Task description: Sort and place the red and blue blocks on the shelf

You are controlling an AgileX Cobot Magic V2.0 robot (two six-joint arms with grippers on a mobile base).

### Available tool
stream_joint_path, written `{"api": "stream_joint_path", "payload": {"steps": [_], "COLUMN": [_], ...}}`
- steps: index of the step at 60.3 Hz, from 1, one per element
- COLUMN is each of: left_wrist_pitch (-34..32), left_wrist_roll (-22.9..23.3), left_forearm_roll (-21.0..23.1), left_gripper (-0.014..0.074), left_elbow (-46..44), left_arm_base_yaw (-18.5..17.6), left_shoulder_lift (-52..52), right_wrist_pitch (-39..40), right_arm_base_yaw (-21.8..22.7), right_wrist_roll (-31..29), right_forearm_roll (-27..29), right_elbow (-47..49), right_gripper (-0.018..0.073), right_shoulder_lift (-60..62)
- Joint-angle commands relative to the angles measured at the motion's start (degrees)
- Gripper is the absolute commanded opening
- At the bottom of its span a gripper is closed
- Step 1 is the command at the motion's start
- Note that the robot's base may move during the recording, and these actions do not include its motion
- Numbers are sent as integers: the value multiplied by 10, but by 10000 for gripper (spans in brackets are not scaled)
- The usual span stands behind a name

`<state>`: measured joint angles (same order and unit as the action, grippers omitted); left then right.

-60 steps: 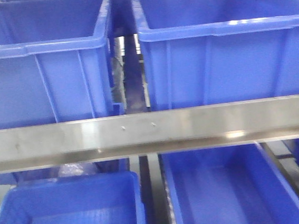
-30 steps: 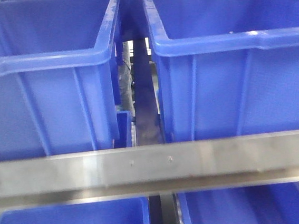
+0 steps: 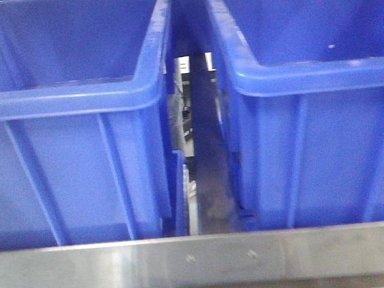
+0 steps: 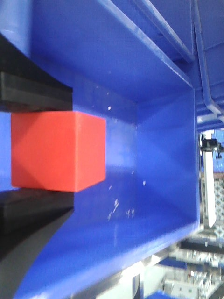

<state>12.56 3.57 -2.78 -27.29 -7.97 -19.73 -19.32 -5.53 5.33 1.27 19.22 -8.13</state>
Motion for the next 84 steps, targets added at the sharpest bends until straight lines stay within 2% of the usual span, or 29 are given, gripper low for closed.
{"api": "stream_joint_path", "payload": {"steps": [1,84], "left_wrist_pitch": [-54,-54], "left_wrist_roll": [2,2], "left_forearm_roll": [0,0], "left_gripper": [122,122], "left_elbow": [-17,-17], "left_arm_base_yaw": [-1,3], "left_shoulder_lift": [-6,-6], "right_wrist_pitch": [53,53], "right_arm_base_yaw": [3,3], "right_wrist_roll": [-4,-4], "right_forearm_roll": [-3,-3], "right_elbow": [16,16], "right_gripper": [67,67], "right_shoulder_lift": [-7,-7]}}
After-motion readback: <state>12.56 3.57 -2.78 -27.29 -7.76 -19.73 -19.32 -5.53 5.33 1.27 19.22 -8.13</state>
